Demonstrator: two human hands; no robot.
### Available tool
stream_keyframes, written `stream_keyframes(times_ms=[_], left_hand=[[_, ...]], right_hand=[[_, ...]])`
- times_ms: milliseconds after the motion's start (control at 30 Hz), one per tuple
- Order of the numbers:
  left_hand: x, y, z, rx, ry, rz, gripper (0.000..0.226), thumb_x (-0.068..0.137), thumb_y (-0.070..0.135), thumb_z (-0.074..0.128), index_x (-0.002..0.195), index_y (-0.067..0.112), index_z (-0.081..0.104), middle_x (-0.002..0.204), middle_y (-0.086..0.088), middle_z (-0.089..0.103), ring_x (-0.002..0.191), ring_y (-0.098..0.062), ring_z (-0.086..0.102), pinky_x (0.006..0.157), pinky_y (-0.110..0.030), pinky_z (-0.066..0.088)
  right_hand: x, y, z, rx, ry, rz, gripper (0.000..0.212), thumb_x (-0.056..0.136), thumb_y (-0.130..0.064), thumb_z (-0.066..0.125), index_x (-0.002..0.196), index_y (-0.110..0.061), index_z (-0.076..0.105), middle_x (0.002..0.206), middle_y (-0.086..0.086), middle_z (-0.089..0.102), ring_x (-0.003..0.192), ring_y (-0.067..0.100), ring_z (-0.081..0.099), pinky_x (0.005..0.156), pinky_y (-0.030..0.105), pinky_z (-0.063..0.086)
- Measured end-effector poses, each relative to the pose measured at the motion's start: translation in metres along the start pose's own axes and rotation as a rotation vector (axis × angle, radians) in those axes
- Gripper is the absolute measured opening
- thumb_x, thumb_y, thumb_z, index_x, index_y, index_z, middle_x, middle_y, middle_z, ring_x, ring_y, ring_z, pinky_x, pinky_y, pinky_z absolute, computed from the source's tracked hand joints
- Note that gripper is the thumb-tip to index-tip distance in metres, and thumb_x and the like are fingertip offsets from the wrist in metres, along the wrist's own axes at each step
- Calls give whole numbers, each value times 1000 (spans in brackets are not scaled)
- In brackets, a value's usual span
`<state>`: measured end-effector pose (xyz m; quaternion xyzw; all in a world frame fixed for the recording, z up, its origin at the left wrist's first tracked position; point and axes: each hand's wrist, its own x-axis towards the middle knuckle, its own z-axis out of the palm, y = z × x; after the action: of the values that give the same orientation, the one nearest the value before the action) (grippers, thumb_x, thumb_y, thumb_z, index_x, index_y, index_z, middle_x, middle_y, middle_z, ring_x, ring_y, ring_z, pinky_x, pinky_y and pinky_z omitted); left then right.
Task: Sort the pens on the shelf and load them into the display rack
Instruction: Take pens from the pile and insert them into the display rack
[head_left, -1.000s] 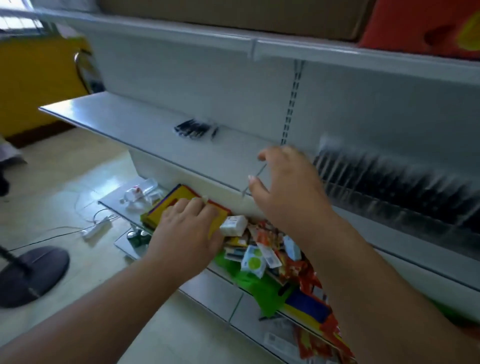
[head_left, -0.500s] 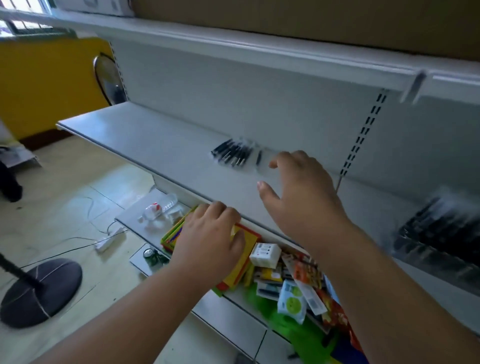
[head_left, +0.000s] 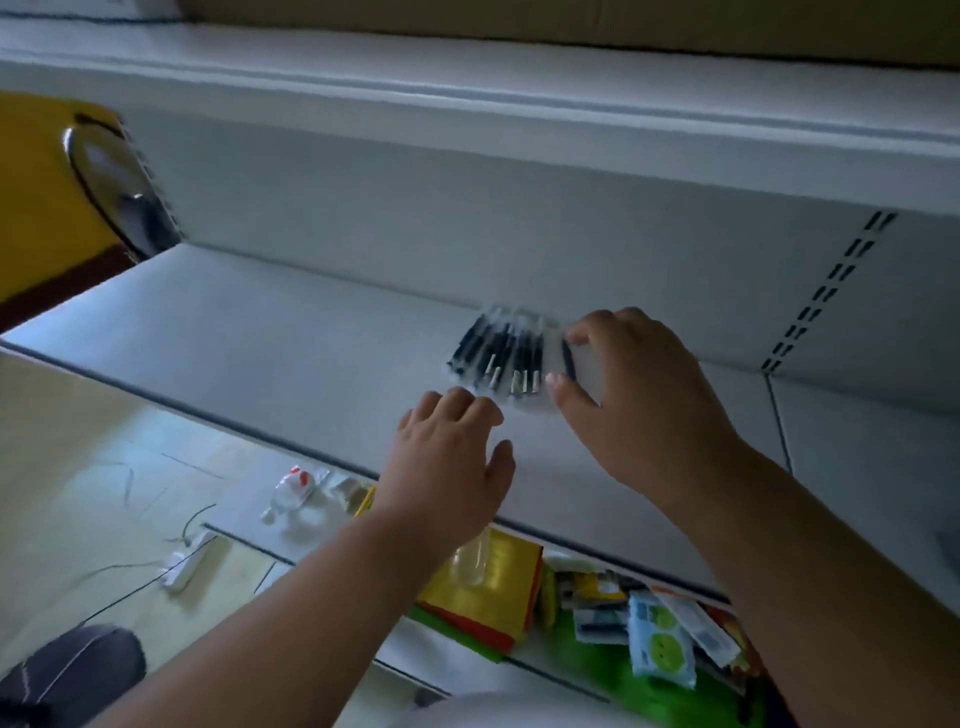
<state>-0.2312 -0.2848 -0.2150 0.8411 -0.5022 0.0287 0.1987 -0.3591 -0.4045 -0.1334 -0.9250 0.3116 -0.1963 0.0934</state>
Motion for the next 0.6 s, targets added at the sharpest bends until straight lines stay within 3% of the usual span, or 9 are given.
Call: stream_keyframes(times_ms=[233,433,600], left_hand=[[64,-61,4,-94,-35,150,24,94,35,53,115,27,62,116,2,59,114,-25,49,93,-36,39],[104,-82,1,-136,-108,101,39,91,44,54,122,20,54,122,-2,55,118,-25,48,94,-37,39],[121,-88,7,-70,-204,42,51,88,51,52,125,15,55,128,-9,55,120,-30,48,96,-39,42]], right_hand=[[9,-26,29,-23,93,203,31,90,-40,60,112,-20,55,109,1,55,101,21,54,87,37,46],[5,-39,32,-14,92,379,37,90,-43,58,120,-21,54,119,-2,53,108,18,53,90,40,48],[7,-41,34,-28,120,411,36,90,-43,57,118,-22,54,115,-4,53,105,17,52,87,37,46]])
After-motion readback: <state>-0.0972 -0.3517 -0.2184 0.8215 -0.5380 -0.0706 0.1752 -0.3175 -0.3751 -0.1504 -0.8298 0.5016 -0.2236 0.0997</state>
